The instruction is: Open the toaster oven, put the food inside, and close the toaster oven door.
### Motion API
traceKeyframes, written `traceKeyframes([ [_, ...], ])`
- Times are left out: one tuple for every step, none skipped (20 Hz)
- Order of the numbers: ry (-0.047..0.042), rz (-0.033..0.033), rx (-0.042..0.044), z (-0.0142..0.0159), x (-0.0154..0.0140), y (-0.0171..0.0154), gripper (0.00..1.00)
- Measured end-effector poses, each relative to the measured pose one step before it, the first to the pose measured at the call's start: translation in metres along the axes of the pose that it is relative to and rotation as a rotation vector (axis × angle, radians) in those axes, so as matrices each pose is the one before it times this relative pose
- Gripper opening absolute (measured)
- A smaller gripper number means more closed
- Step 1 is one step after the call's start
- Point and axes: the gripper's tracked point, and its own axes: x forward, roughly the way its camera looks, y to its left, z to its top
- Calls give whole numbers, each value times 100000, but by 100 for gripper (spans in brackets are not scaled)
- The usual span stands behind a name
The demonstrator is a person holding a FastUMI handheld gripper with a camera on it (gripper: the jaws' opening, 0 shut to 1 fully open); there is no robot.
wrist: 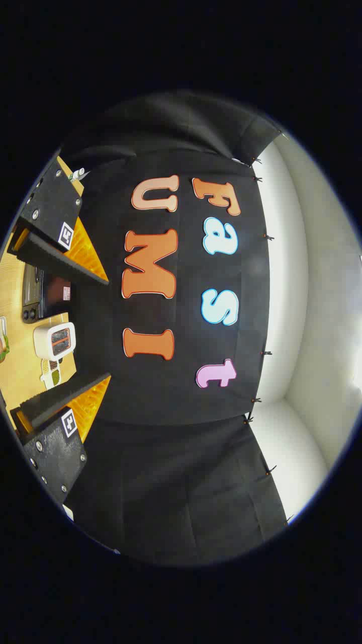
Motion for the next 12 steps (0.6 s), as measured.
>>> traceKeyframes([
  [-688, -913, -1251, 197, -63, -246, 99],
  [-646, -147, -1320, 182, -40, -45, 99],
  [-889, 367, -557, 159, 117, 258, 99],
  [-381, -476, -622, 40, 111, -28, 99],
  [737, -1253, -852, -275, 339, -478, 99],
  [1251, -1069, -607, -250, 121, -290, 99],
  [1027, -513, 145, -290, -21, -148, 99],
  [339, 60, 403, -69, 48, 71, 99],
  [330, 178, 522, 3, 7, 136, 99],
  [243, 288, 660, -61, 201, 50, 99],
  [267, 21, 892, -8, 158, -25, 99],
  [320, 176, 894, 64, 4, 21, 99],
])
